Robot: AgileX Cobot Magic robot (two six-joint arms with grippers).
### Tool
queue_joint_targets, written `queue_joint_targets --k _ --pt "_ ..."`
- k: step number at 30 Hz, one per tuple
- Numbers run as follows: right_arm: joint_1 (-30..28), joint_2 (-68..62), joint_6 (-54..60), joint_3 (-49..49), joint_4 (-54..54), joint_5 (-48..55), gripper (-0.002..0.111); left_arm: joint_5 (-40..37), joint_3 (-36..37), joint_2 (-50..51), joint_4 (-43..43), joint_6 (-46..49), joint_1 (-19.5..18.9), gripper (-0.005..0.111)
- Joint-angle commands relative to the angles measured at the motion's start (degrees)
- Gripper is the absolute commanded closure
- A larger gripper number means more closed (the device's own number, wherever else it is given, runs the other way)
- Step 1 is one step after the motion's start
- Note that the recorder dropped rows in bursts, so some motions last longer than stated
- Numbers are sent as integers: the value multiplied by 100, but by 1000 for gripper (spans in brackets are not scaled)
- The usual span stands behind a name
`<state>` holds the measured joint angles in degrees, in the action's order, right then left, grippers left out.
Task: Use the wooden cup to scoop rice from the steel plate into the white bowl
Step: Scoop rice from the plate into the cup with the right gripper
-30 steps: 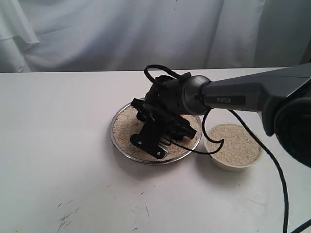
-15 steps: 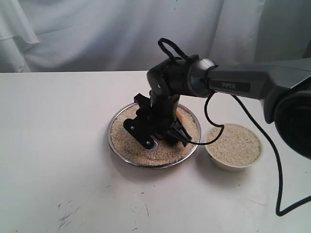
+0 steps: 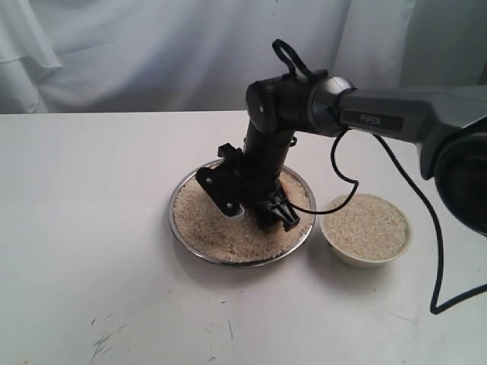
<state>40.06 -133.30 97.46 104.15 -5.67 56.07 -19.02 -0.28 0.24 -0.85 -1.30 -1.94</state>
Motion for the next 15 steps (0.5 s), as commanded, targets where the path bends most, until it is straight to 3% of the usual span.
queue_joint_targets --k 1,15 --pt "-171 -30 89 217 -606 400 108 76 28 -24 -9 -5 -11 107" --pt "-844 -30 188 684 -1987 750 108 76 28 -24 -9 -5 -11 107"
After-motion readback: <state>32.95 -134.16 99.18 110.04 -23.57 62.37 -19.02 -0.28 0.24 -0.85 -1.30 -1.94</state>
